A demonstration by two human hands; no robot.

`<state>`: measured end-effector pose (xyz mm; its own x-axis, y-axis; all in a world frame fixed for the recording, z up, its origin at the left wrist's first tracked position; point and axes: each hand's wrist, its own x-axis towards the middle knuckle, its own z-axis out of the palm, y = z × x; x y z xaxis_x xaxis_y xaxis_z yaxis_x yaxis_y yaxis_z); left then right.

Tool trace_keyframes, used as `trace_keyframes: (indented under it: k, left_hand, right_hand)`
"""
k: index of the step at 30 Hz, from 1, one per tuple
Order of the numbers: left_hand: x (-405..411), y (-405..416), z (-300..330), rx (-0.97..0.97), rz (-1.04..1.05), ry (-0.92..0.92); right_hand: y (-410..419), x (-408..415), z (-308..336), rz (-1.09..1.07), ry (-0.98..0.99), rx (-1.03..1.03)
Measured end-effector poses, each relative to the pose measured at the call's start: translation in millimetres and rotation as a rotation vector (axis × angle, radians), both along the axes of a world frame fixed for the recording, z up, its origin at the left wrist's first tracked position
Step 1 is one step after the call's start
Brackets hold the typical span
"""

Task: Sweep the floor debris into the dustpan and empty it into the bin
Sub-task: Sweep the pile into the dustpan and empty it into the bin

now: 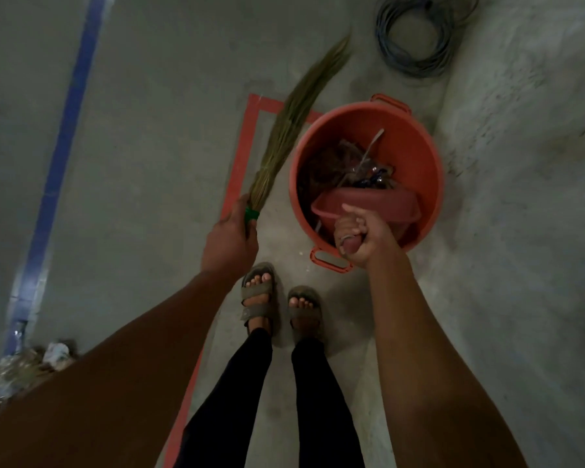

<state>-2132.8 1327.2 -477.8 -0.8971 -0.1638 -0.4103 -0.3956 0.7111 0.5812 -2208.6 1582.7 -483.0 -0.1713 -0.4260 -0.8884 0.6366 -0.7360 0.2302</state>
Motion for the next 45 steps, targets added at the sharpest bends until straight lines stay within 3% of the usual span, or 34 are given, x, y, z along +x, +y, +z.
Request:
trace_keyframes:
  k: [7,15,29,37,45]
  left_hand:
    - [8.3,-14.9,8.3,-0.044,0.044,-0.045]
    - [62.5,-43.0,9.3,-0.011,0.112,-0.271]
    - [269.2,-119.8,35.7,0.035,0.402,-0.248]
    - [392.0,-162.2,13.1,0.053,0.661,-0.183]
    - [539.7,-201.4,1.9,0.085,0.736,-0.166]
  right_hand:
    - [-33.4,25.5,47.8,0.018,0.349,0.015]
    - [-75.5,58.6,64.9,0.211,0.551,-0.038]
    - [-179.6,212.3,67.3,0.748,0.465,-0.147]
    - [-281.0,313.2,52.5,1.046,0.484,-0.109]
    - [-362.5,433.2,58.5,1.226,0.499,-0.123]
